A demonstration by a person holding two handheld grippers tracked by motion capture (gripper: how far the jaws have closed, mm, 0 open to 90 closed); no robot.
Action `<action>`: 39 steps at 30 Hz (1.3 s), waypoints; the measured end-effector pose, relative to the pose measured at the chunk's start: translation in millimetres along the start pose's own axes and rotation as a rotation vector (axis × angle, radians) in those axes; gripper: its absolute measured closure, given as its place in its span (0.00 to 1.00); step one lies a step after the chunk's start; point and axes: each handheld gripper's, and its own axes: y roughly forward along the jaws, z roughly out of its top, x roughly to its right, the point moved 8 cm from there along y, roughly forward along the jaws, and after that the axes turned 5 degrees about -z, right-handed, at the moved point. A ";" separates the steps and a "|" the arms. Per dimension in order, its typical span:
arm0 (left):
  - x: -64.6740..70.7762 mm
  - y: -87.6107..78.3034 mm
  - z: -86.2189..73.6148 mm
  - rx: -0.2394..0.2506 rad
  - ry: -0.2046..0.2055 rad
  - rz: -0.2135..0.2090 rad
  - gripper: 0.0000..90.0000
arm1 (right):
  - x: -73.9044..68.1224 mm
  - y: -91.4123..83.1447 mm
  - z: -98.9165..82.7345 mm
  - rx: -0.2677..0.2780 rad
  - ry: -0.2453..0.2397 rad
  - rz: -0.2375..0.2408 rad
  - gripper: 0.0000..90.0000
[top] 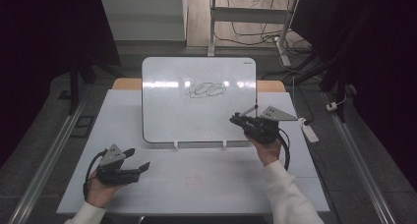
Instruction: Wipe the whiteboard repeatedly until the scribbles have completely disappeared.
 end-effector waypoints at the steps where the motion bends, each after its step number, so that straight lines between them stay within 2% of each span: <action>1: -0.4 0.5 -0.7 -0.002 0.000 -0.003 0.26 | 3.3 2.9 3.6 0.009 0.006 -0.013 0.85; 4: -1.7 2.4 -2.4 -0.008 -0.005 -0.005 0.26 | 15.5 14.2 16.8 0.020 0.000 -0.055 0.85; 5: -1.7 2.4 -2.4 -0.008 -0.005 -0.005 0.26 | 15.5 14.2 16.8 0.020 0.000 -0.055 0.85; 6: -2.5 3.0 -3.4 -0.010 -0.006 -0.005 0.26 | 25.9 23.6 25.9 0.013 -0.008 -0.089 0.85; 9: -4.0 3.1 -4.3 -0.010 -0.013 -0.005 0.26 | 41.0 39.6 36.4 0.008 0.015 -0.125 0.85; 16: -6.0 3.6 -5.0 -0.010 -0.025 -0.006 0.26 | 64.4 75.6 44.7 -0.023 0.019 -0.186 0.85; 20: -6.8 3.7 -5.4 -0.011 -0.023 -0.007 0.26 | 64.7 86.8 40.9 -0.041 0.018 -0.184 0.85; 21: -7.5 3.8 -5.6 -0.009 -0.025 -0.006 0.26 | 56.6 92.6 34.0 -0.062 0.000 -0.154 0.85; 24: -7.7 3.2 -4.8 -0.003 -0.034 -0.009 0.26 | 44.7 96.9 26.9 -0.080 -0.041 -0.126 0.85; 26: -7.3 2.7 -4.6 0.000 -0.034 -0.008 0.26 | 45.7 97.3 28.2 -0.082 -0.046 -0.124 0.85; 27: -6.9 2.0 -4.6 0.002 -0.031 -0.007 0.26 | 56.2 96.5 36.2 -0.052 -0.043 -0.164 0.85; 28: -6.9 2.0 -4.6 0.002 -0.031 -0.007 0.26 | 56.2 96.5 36.2 -0.052 -0.043 -0.164 0.85; 29: -6.8 1.8 -4.2 0.005 -0.034 -0.010 0.26 | 66.2 94.7 43.8 -0.025 0.004 -0.187 0.85; 30: -6.8 1.8 -4.0 0.007 -0.035 -0.011 0.26 | 66.1 94.9 43.8 -0.024 0.008 -0.186 0.85; 31: -6.7 1.9 -3.7 0.008 -0.037 -0.013 0.26 | 63.7 95.4 41.6 -0.031 -0.007 -0.183 0.85; 33: -6.8 1.8 -3.8 0.007 -0.032 -0.011 0.26 | 48.1 99.0 29.7 -0.069 -0.049 -0.116 0.85; 35: -7.1 1.8 -4.1 0.007 -0.034 -0.010 0.26 | 44.4 98.5 27.2 -0.072 -0.095 -0.108 0.85; 37: -7.1 1.8 -4.3 0.006 -0.034 -0.010 0.26 | 48.0 97.7 29.6 -0.069 -0.080 -0.112 0.86; 38: -6.9 1.7 -4.4 0.006 -0.034 -0.009 0.26 | 55.5 96.0 33.5 -0.044 -0.062 -0.147 0.85; 39: -6.3 0.9 -3.8 0.009 -0.032 -0.011 0.26 | 62.8 94.3 35.9 -0.020 -0.002 -0.155 0.86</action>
